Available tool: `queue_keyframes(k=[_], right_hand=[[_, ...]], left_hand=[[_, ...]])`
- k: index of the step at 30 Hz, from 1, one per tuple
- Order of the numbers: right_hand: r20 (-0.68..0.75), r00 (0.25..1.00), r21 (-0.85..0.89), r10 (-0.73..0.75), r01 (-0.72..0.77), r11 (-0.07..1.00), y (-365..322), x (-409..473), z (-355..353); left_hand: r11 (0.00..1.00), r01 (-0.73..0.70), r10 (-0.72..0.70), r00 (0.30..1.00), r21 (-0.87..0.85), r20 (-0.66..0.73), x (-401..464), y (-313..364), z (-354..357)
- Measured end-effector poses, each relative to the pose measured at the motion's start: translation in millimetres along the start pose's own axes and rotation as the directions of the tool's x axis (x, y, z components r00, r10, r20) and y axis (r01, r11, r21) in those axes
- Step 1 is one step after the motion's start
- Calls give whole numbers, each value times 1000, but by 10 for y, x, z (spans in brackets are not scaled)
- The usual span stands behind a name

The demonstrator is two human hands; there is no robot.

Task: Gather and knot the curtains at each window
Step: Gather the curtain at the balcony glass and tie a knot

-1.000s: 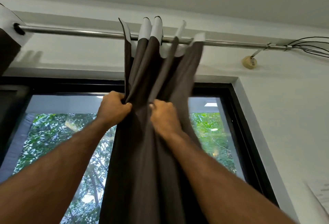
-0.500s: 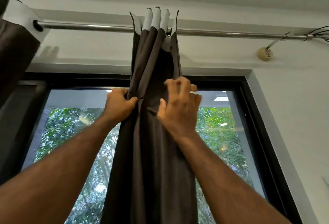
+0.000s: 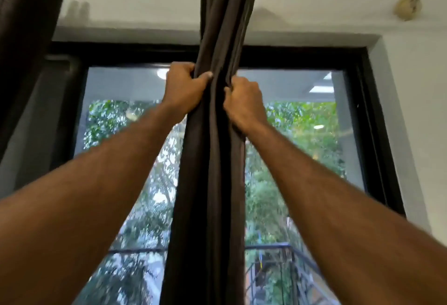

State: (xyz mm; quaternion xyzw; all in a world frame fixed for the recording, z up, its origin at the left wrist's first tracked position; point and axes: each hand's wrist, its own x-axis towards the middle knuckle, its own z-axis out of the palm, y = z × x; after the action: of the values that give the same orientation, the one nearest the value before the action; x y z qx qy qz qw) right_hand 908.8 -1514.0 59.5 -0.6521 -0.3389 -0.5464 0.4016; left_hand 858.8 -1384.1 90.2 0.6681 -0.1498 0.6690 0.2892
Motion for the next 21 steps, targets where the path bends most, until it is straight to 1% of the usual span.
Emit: queue_keyframes(k=[2, 3, 4, 6, 7, 8, 10, 11, 14, 17, 19, 21], right_hand=[[3, 1000, -9, 21, -21, 1000, 173, -275, 22], [-8, 1000, 31, 5, -5, 1000, 198, -459, 42], [-37, 999, 106, -4, 8, 994, 194, -660, 59], [-117, 993, 251, 20, 10, 968, 200, -1090, 77], [-132, 991, 281, 32, 6, 960, 217, -1322, 72], [-128, 991, 289, 38, 0, 957, 245, -1562, 61], [-85, 996, 274, 29, -5, 962, 348, -2054, 52], [-59, 998, 248, 20, -5, 969, 418, -2296, 66], [-3, 999, 132, 34, -34, 991, 575, -3027, 115], [4, 999, 53, 37, -37, 998, 633, -3690, 102], [25, 1000, -2, -3, 3, 1000, 642, -4068, 75], [65, 998, -15, -22, 23, 1000, 597, -4362, 61]], left_hand=[[999, 24, -24, 1000, -22, 17, -276, -16, 64], [997, 49, -48, 999, -64, 24, -499, -29, 99], [987, 96, -92, 995, -127, 37, -767, -52, 121], [946, 220, -212, 976, -240, 59, -1361, -107, 127], [934, 257, -251, 966, -250, 55, -1668, -168, 112], [938, 263, -259, 965, -228, 47, -1989, -242, 92], [940, 291, -278, 956, -178, 90, -2640, -452, 51], [926, 332, -314, 942, -180, 123, -2955, -549, 29], [858, 477, -441, 874, -189, 204, -3810, -719, -63], [779, 599, -558, 797, -187, 229, -4519, -695, -192], [742, 648, -603, 758, -173, 250, -4898, -685, -253], [728, 670, -622, 736, -147, 267, -5156, -725, -288]])
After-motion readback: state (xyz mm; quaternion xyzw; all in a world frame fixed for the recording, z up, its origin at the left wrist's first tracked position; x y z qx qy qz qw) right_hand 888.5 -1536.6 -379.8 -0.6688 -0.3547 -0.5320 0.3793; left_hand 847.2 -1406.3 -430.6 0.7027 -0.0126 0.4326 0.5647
